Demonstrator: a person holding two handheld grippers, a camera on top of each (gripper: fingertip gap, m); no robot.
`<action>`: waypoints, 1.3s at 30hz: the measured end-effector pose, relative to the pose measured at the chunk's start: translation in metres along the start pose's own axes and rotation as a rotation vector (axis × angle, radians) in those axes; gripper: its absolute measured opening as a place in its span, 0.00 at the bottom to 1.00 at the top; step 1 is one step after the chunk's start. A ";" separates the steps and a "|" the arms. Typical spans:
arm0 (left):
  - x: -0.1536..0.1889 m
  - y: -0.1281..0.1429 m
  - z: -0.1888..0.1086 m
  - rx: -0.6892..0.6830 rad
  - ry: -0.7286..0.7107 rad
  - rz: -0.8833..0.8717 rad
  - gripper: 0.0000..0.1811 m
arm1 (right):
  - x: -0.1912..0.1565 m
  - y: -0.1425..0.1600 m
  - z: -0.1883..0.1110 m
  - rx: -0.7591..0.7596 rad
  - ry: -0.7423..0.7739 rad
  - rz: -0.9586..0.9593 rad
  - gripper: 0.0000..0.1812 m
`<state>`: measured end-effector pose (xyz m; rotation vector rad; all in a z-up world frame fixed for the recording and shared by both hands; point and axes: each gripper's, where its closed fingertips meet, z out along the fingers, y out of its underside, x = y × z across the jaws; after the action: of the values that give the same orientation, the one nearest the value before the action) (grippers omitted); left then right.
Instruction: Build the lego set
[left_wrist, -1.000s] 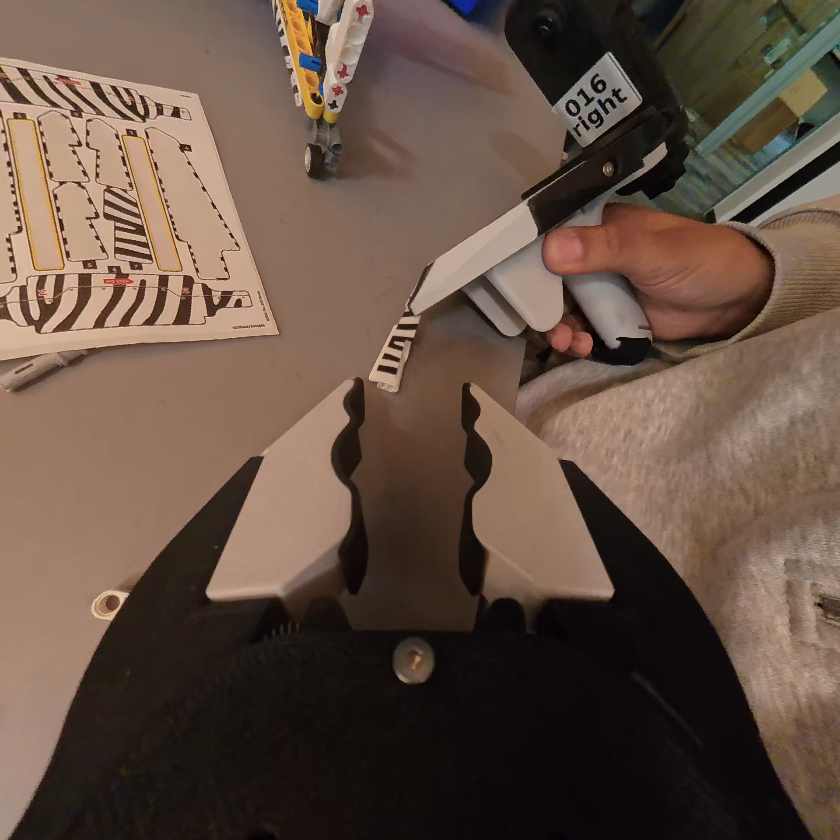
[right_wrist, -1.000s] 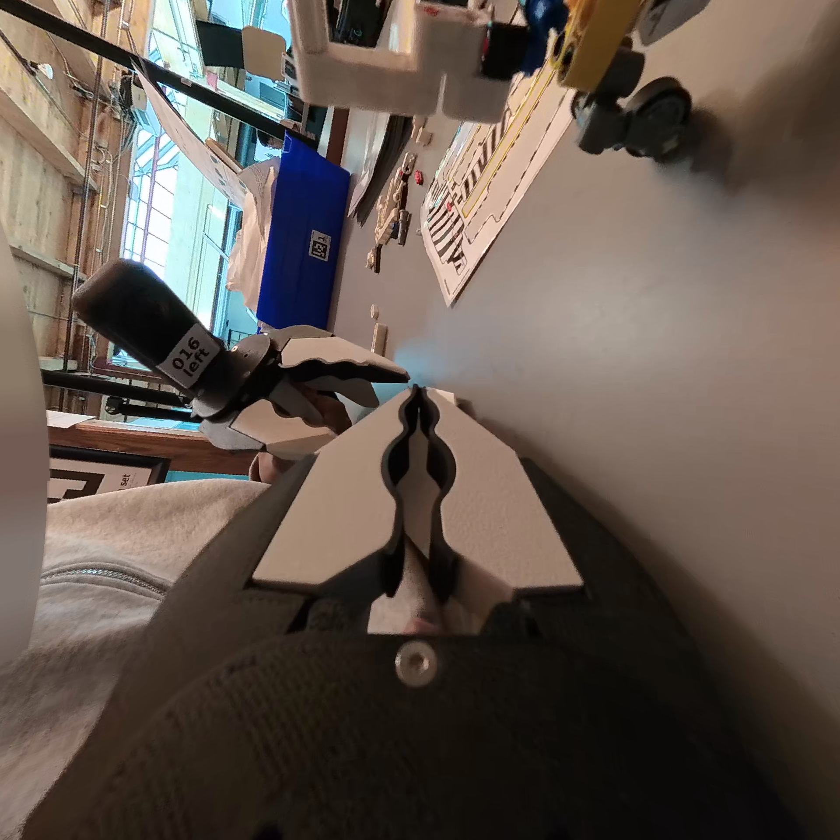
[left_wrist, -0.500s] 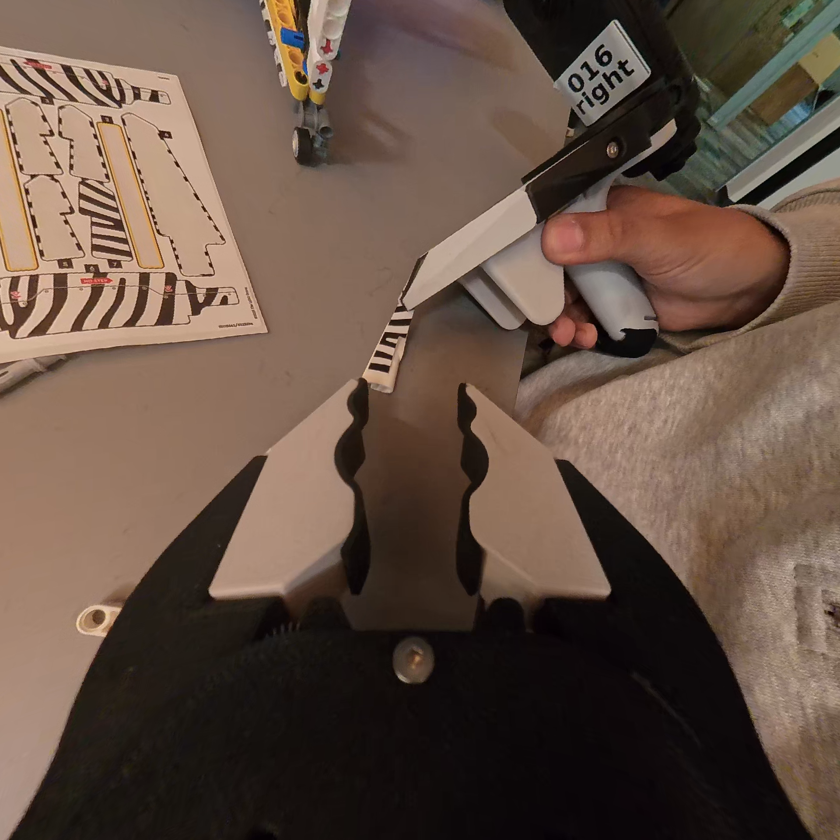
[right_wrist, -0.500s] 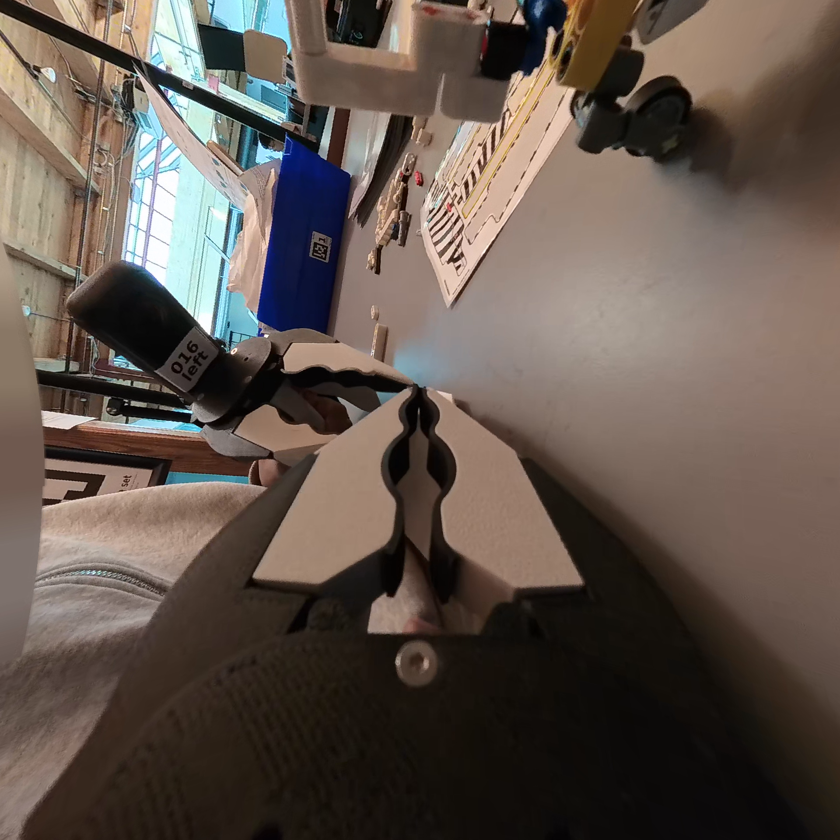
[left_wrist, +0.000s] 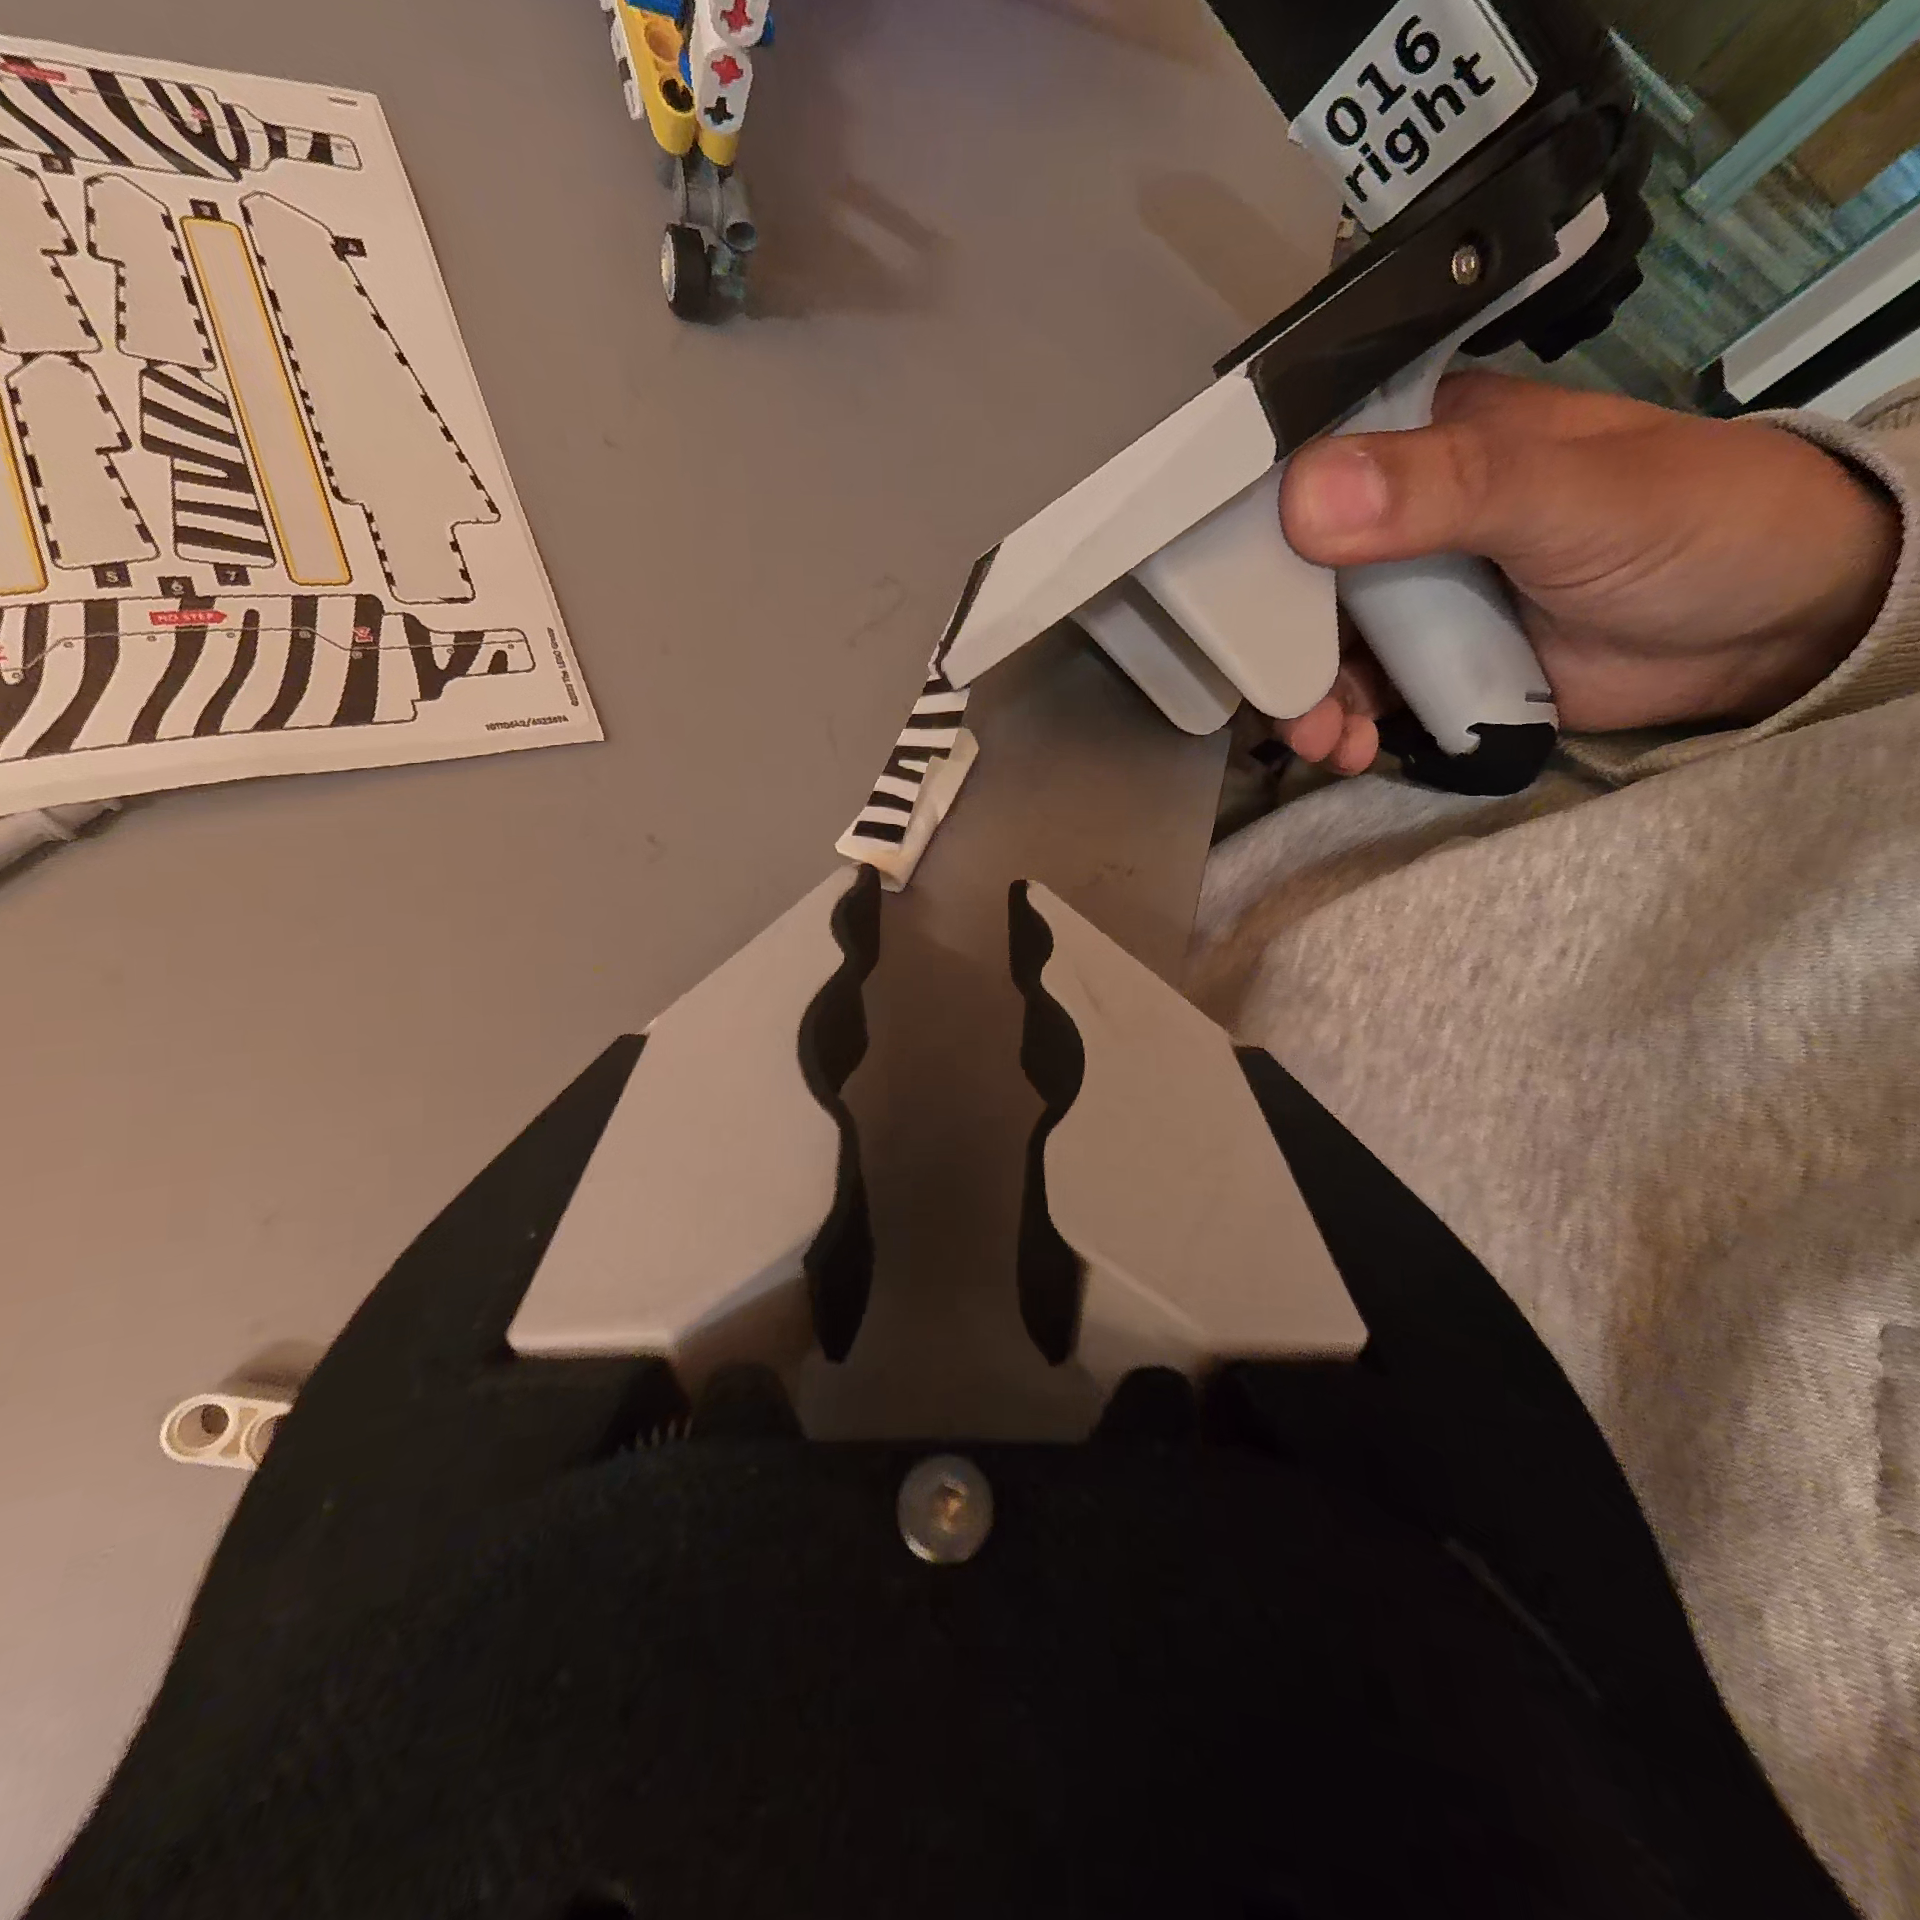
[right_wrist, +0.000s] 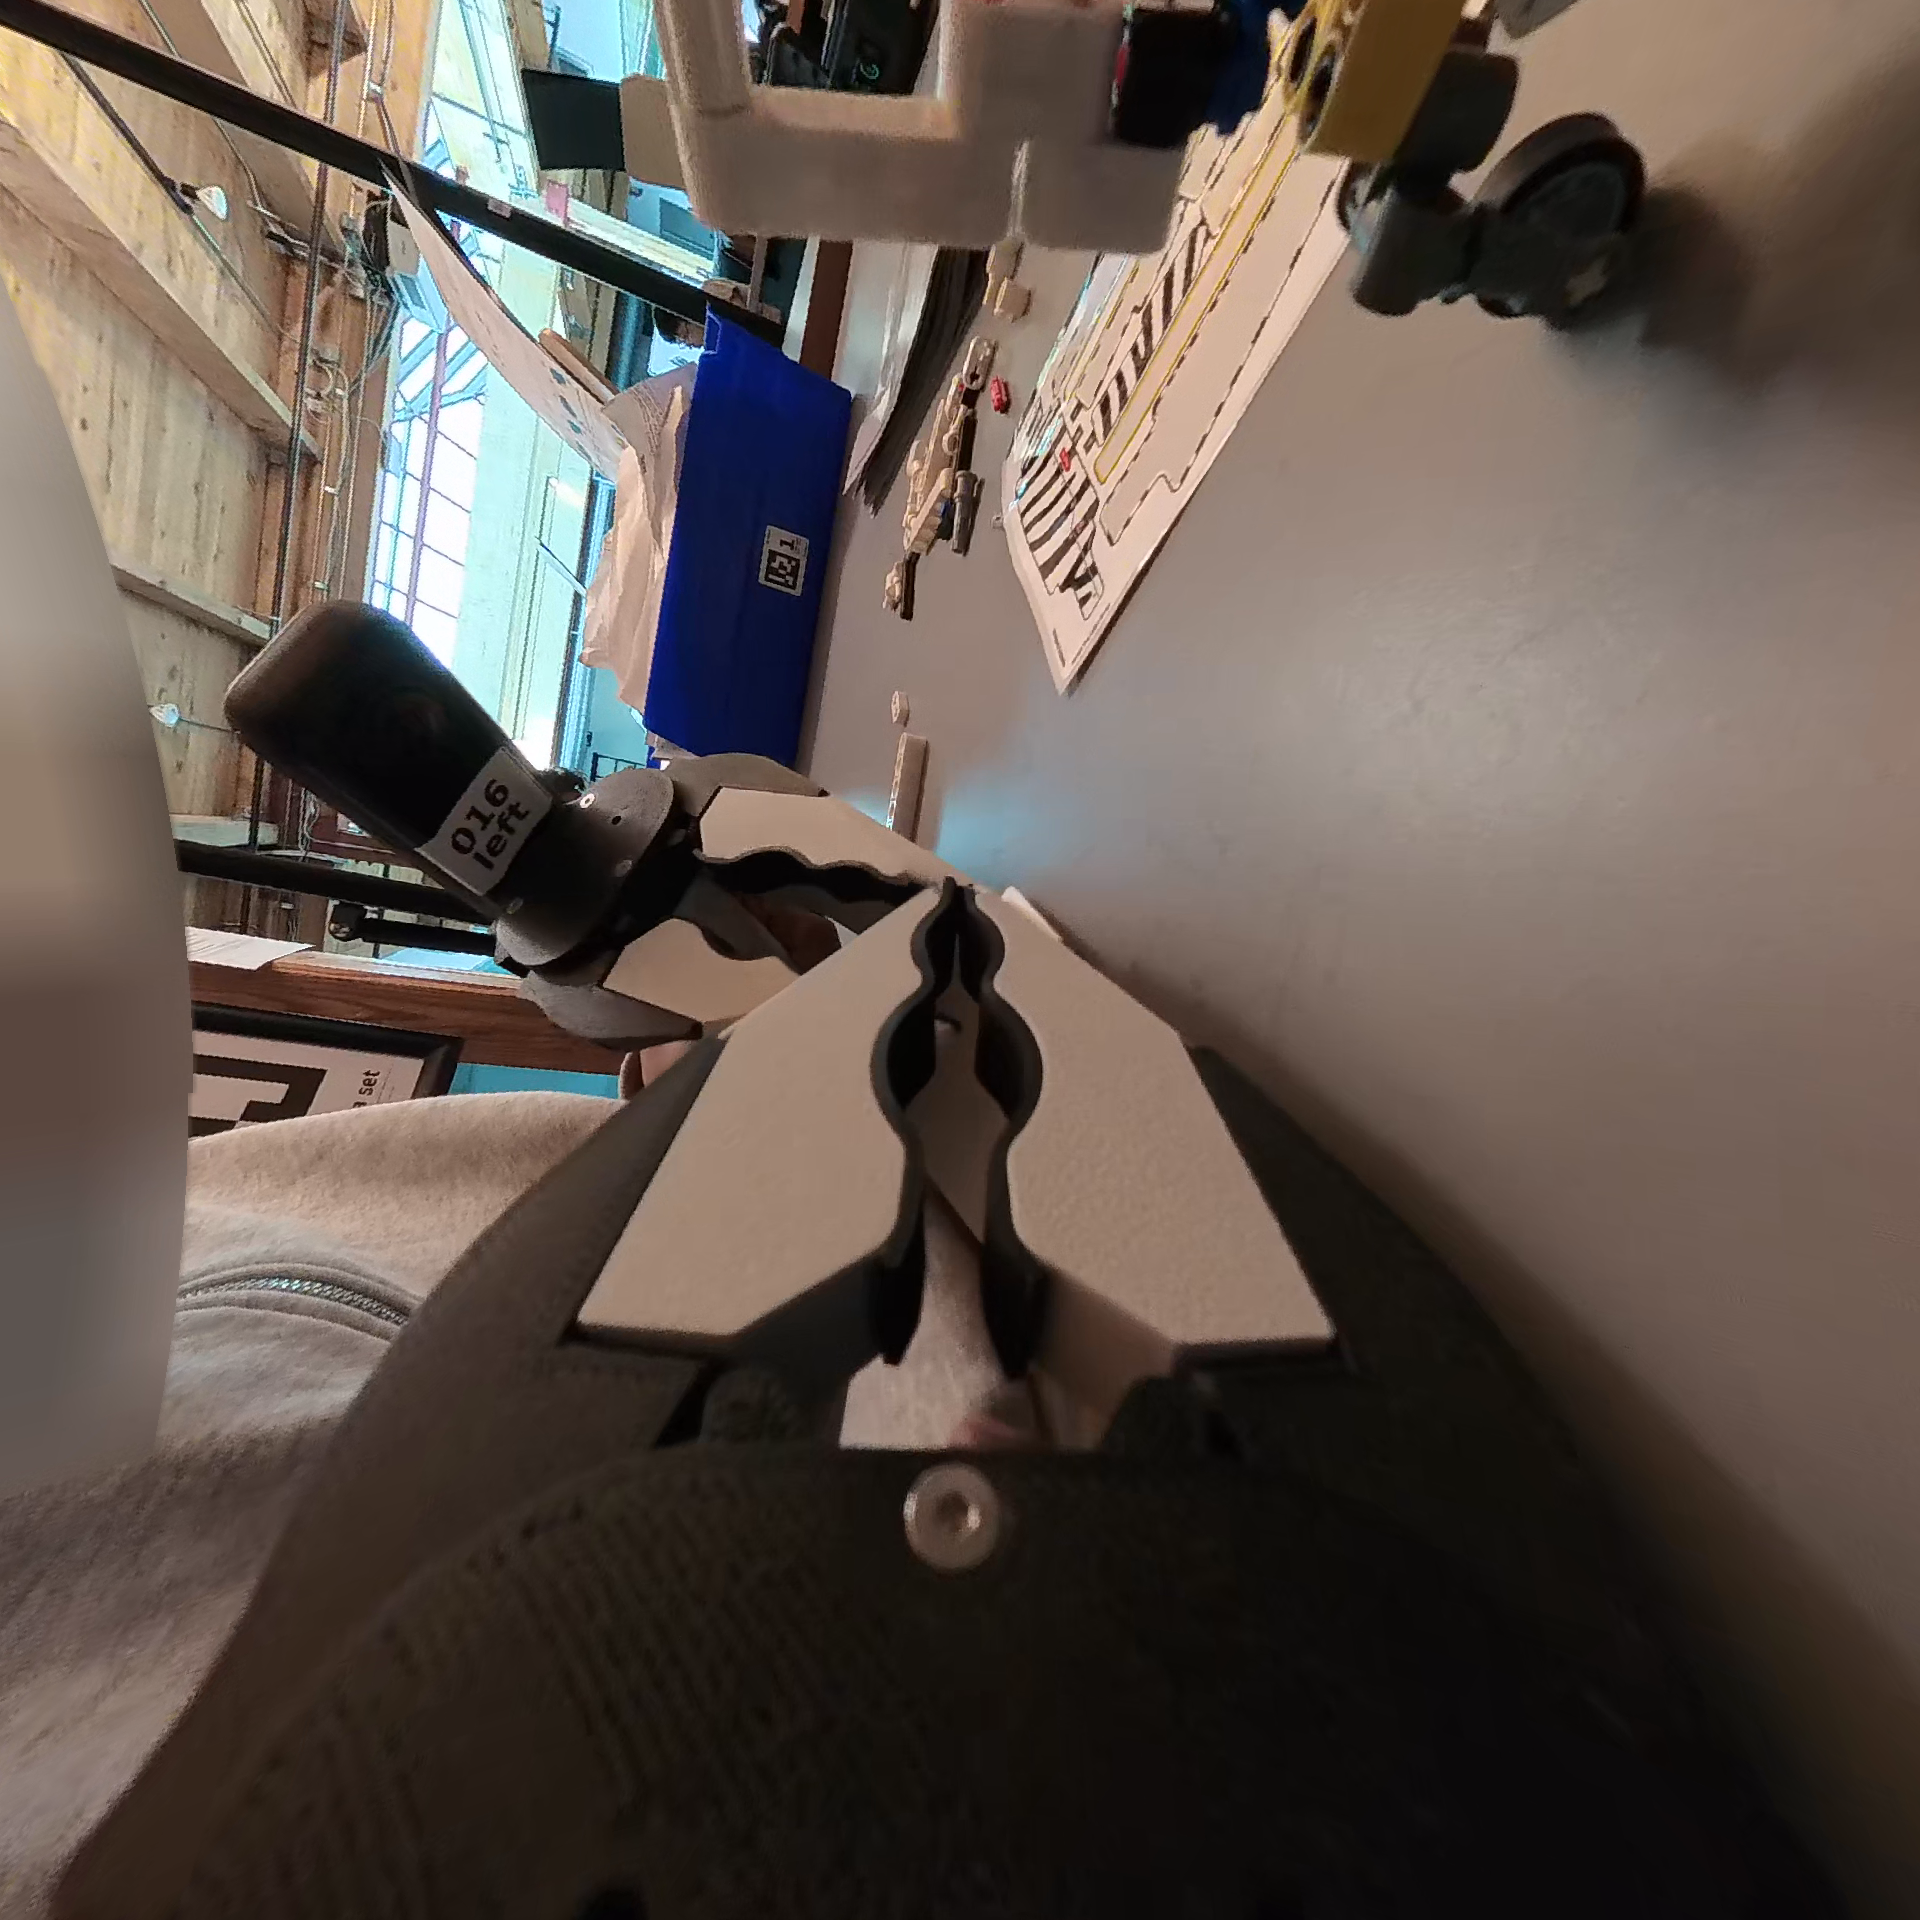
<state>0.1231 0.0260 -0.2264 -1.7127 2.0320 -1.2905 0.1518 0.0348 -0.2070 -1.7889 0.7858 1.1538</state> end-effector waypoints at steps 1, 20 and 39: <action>0.000 0.000 0.000 0.000 0.001 -0.001 0.12 | 0.000 -0.001 0.000 0.004 -0.003 0.002 0.00; 0.005 0.001 0.000 -0.002 0.045 -0.021 0.11 | 0.004 0.002 -0.006 0.050 0.014 0.128 0.00; 0.007 0.000 -0.002 0.015 0.079 -0.051 0.11 | 0.008 0.005 -0.003 0.029 0.025 0.160 0.00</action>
<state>0.1199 0.0210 -0.2228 -1.7441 2.0274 -1.4077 0.1524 0.0292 -0.2154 -1.7450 0.9699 1.2186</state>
